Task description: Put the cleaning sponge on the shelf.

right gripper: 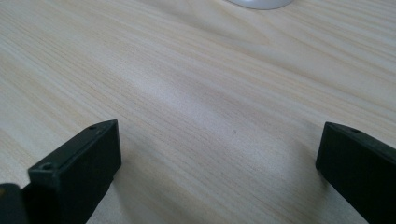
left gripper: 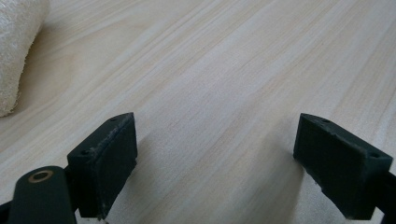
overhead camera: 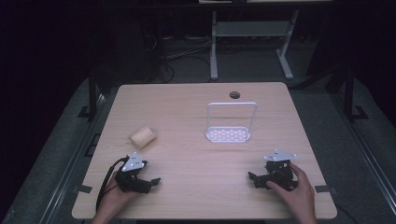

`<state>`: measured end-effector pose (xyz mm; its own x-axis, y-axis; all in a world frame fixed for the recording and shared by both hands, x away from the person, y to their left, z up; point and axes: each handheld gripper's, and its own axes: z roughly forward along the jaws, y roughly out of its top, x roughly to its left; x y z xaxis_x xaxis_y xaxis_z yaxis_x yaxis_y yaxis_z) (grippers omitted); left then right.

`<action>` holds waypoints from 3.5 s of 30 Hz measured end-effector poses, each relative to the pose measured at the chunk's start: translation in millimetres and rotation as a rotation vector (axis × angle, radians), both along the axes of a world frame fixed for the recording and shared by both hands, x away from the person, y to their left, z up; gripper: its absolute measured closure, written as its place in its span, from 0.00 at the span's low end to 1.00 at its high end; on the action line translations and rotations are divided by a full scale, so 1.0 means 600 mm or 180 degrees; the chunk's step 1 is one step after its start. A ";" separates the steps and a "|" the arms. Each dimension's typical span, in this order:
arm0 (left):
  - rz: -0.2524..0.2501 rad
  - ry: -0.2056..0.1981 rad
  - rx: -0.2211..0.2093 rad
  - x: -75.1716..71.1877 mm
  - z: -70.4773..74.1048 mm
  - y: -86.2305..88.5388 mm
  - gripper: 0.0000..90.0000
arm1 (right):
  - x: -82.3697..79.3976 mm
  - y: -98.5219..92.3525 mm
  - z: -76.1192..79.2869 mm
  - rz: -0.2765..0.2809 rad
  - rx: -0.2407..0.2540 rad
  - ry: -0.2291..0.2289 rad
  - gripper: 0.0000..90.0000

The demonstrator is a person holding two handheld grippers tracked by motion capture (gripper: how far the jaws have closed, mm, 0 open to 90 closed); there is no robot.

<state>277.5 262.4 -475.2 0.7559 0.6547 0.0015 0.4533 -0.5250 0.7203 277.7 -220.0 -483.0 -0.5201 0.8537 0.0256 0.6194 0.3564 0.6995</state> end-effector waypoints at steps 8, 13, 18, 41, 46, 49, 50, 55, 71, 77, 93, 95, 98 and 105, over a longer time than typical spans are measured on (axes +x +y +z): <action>0.0022 0.0027 -0.0028 0.002 0.001 0.001 0.15 | 0.000 0.000 0.000 0.0009 0.0008 -0.0001 0.00; 0.0023 0.0038 0.0016 0.000 0.003 0.006 0.15 | 0.001 0.000 0.000 0.0009 0.0007 -0.0001 0.00; 0.0125 0.0036 -0.0010 -0.001 0.007 0.016 0.15 | 0.001 0.000 0.000 0.0010 0.0007 -0.0001 0.00; 0.0301 -0.0077 0.0083 0.015 0.029 0.050 0.15 | -0.001 -0.001 0.000 0.0026 -0.0001 0.0004 0.00; 0.0343 -0.0069 0.0096 0.020 0.028 0.058 0.15 | -0.001 -0.001 0.000 0.0025 -0.0001 0.0004 0.00; 0.0385 -0.0072 0.0089 0.022 0.031 0.063 0.15 | -0.001 -0.001 0.000 0.0027 -0.0001 0.0002 0.00; 0.0397 -0.0073 0.0097 0.022 0.033 0.065 0.15 | -0.001 -0.001 0.000 0.0027 -0.0002 0.0003 0.00; 0.0443 -0.0086 0.0098 0.028 0.038 0.071 0.15 | -0.001 -0.001 0.000 0.0022 0.0006 -0.0001 0.00; 0.0580 -0.0069 0.0150 0.055 0.046 0.089 0.15 | -0.001 -0.001 0.000 0.0030 0.0000 -0.0002 0.00; 0.0604 -0.0061 0.0140 0.061 0.048 0.097 0.15 | -0.001 -0.001 0.000 0.0030 -0.0001 -0.0003 0.00; 0.0620 -0.0078 0.0191 0.081 0.067 0.109 0.15 | -0.001 -0.001 0.000 0.0028 0.0001 -0.0004 0.00; 0.0610 -0.0067 0.0194 0.087 0.070 0.109 0.15 | -0.001 -0.001 0.000 0.0028 0.0001 -0.0005 0.00; 0.0597 -0.0075 0.0187 0.093 0.074 0.108 0.15 | -0.001 -0.001 0.000 0.0026 0.0001 -0.0002 0.00; 0.0589 -0.0078 0.0187 0.108 0.083 0.106 0.15 | -0.001 -0.001 0.000 0.0026 0.0001 -0.0002 0.00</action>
